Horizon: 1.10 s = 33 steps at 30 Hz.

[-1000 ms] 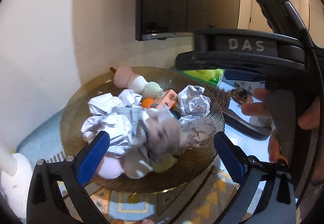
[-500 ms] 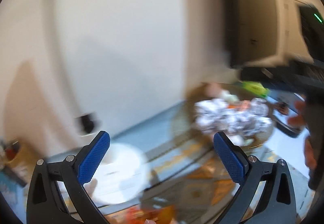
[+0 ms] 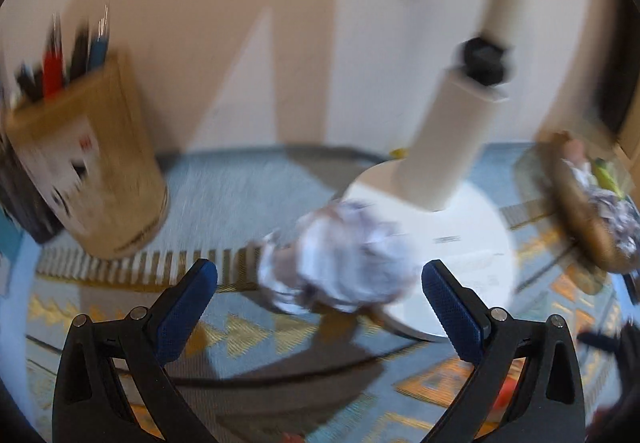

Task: Organize objects
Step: 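Move the right tool to the orange snack bag while the left tool reaches a paper ball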

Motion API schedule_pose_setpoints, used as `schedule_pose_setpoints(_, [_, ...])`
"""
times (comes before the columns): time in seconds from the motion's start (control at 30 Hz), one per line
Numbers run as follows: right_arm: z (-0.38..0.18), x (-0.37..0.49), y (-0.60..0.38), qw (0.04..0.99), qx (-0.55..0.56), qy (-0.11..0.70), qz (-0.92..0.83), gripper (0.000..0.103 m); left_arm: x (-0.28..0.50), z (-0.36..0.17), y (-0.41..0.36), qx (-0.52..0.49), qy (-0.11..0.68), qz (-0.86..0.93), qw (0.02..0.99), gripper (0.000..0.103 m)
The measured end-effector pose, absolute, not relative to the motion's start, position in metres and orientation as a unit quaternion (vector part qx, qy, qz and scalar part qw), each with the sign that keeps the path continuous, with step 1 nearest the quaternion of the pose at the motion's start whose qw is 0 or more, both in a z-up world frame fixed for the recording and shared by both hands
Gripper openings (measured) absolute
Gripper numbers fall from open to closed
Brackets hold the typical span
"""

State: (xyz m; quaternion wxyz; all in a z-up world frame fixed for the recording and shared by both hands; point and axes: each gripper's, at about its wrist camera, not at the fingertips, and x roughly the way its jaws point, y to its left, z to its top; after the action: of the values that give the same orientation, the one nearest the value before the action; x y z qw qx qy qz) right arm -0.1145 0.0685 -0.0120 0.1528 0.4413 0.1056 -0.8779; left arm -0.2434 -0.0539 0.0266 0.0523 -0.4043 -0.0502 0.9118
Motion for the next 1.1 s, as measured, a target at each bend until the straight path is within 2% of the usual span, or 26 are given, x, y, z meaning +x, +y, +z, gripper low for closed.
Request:
schedule_pose_setpoints(0.03, [-0.023,-0.115,0.061,0.158,0.451,0.120,-0.870,0.103,-0.250,0.018,-0.058,-0.414,-0.059,0.907,0.050,0.102])
schedule_pose_setpoints(0.13, [-0.027,-0.122,0.064,0.174,0.448,0.094,-0.872,0.103,-0.261,0.009,-0.065,-0.422,-0.090,0.901,0.054,0.102])
schedule_pose_setpoints(0.6, [-0.021,-0.123,0.068,0.170,0.441,0.090,-0.877,0.103,-0.258,-0.006,-0.062,-0.421,-0.094,0.901,0.046,0.102])
schedule_pose_setpoints(0.97, [-0.019,-0.122,0.068,0.169,0.441,0.090,-0.877,0.103,-0.249,-0.019,-0.097,-0.371,-0.222,0.898,0.075,0.102])
schedule_pose_setpoints(1.1, [-0.019,-0.120,0.068,0.169,0.441,0.090,-0.877,0.103,-0.250,-0.021,-0.099,-0.368,-0.230,0.898,0.069,0.102])
